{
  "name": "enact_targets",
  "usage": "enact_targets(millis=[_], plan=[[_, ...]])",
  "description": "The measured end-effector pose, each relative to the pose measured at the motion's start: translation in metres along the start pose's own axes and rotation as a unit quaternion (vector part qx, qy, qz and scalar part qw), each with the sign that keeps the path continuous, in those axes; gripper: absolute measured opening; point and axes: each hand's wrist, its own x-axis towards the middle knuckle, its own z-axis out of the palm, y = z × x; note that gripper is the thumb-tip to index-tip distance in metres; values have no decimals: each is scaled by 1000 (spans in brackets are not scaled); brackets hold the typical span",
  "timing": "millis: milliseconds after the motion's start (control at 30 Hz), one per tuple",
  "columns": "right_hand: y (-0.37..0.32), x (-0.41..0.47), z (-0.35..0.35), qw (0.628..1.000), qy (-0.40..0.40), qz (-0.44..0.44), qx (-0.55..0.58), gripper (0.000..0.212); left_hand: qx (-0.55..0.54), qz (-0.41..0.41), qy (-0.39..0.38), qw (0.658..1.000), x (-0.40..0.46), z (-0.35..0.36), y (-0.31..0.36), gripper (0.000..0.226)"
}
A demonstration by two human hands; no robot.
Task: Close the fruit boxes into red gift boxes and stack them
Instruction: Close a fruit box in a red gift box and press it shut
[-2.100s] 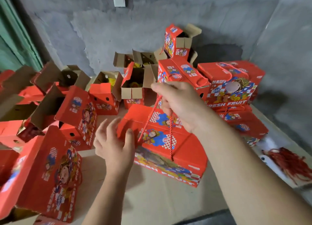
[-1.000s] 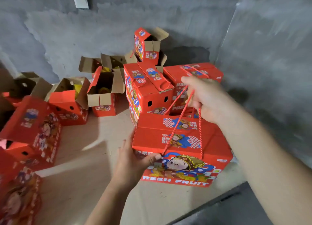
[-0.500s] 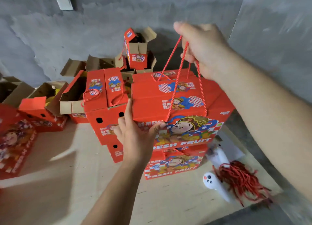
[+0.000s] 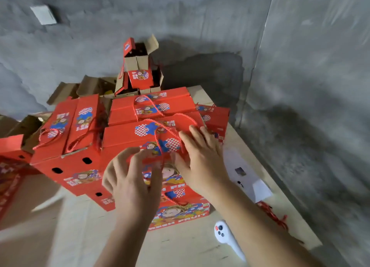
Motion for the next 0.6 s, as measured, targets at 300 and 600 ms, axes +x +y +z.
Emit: enact_targets(millis=[300, 600], plan=[[42, -16, -15, 972, 14, 24, 235, 72, -56, 90, -176, 979, 21, 37, 80, 27], [148, 8, -53, 869, -59, 69, 486, 41, -27, 25, -151, 988, 4, 111, 181, 44]])
